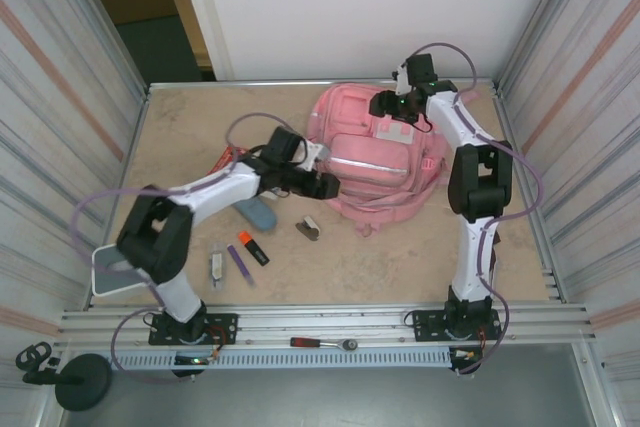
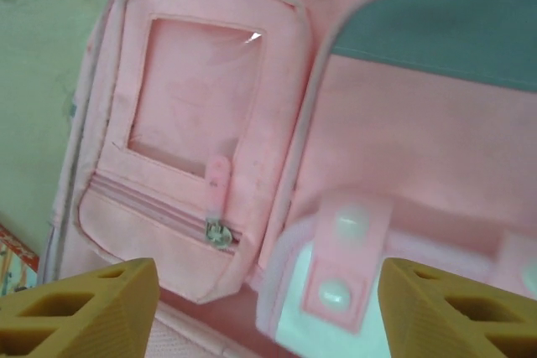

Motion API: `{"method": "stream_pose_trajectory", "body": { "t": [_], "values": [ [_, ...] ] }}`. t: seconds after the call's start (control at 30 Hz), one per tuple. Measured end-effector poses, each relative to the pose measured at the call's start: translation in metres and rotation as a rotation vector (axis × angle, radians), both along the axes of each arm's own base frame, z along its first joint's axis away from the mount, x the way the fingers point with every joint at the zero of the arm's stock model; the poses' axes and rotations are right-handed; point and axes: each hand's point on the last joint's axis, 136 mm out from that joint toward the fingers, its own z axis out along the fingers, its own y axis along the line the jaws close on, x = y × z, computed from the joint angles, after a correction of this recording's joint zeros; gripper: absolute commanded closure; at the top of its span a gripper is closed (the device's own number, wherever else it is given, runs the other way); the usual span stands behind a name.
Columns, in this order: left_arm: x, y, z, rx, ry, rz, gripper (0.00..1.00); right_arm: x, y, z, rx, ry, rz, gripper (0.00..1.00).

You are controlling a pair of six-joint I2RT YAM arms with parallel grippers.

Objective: Pack books, pencil case, and school supplies into a backpack

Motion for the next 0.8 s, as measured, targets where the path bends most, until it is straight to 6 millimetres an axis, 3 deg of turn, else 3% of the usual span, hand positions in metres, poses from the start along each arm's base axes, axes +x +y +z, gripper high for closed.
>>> {"method": "stream_pose_trajectory", "body": {
  "t": [0.13, 0.23, 0.37, 0.47, 0.57, 0.67, 0.8],
  "values": [
    [0.036, 0.093, 0.035, 0.104, -0.185, 0.295, 0.19, -0.054, 0.036, 0.014, -0.020, -0.015, 0.078, 0.17],
    [0.064, 0.173, 0.042, 0.180, -0.233, 0.534, 0.17, -0.105, 0.097, 0.030, 0.048, -0.038, 0.192, 0.13],
    [0.094, 0.265, 0.020, 0.273, -0.178, 0.774, 0.16, -0.163, 0.191, 0.038, 0.187, -0.004, 0.322, 0.12],
    [0.110, 0.299, -0.008, 0.312, -0.086, 0.838, 0.16, -0.192, 0.234, 0.021, 0.261, 0.083, 0.337, 0.12],
    [0.120, 0.317, -0.038, 0.304, 0.010, 0.852, 0.16, -0.195, 0.255, -0.008, 0.308, 0.178, 0.272, 0.12],
    [0.121, 0.319, -0.063, 0.267, 0.093, 0.834, 0.18, -0.188, 0.263, -0.043, 0.344, 0.270, 0.180, 0.13],
    [0.119, 0.303, -0.078, 0.199, 0.158, 0.779, 0.25, -0.183, 0.268, -0.087, 0.363, 0.371, 0.079, 0.18]
  ]
}}
